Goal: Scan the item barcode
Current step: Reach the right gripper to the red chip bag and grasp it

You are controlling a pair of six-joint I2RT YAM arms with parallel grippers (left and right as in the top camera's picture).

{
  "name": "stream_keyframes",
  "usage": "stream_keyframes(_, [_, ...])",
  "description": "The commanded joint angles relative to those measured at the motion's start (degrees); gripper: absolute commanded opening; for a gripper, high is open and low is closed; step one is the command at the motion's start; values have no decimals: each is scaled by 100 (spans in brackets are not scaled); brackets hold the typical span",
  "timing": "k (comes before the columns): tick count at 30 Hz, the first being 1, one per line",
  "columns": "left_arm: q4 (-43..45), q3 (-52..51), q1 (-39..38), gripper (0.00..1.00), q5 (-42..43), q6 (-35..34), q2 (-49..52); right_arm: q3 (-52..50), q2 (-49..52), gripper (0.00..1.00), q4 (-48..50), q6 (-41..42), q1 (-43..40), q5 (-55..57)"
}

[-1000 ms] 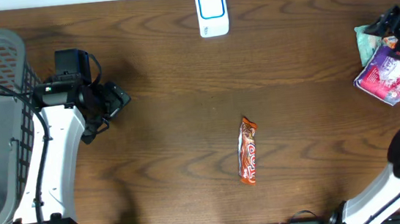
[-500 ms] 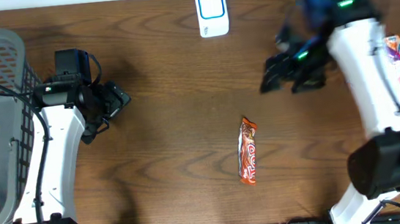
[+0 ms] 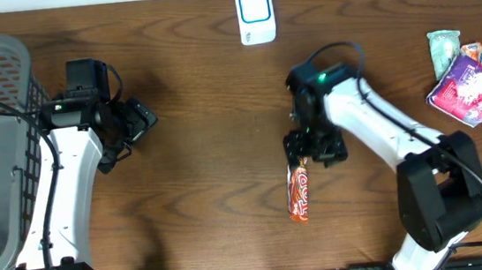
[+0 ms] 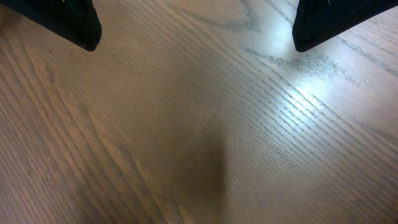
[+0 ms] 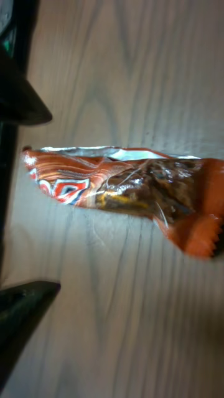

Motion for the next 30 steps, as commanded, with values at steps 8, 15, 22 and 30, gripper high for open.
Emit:
stream_keyframes(8, [-11,0,31,98,-59,35,-15,-955,28,45,1272,807,378,-479])
stream_keyframes(15, [-11,0,31,98,-59,35,-15,-955,28,33,1460,809,498,-450])
stream_keyframes(22, [-11,0,31,98,-59,35,-15,-1099,31,31,1659,1137,721,-98])
stream_keyframes(30, [-11,0,31,98,-59,35,-15,-935,28,1,1777,671,898,227])
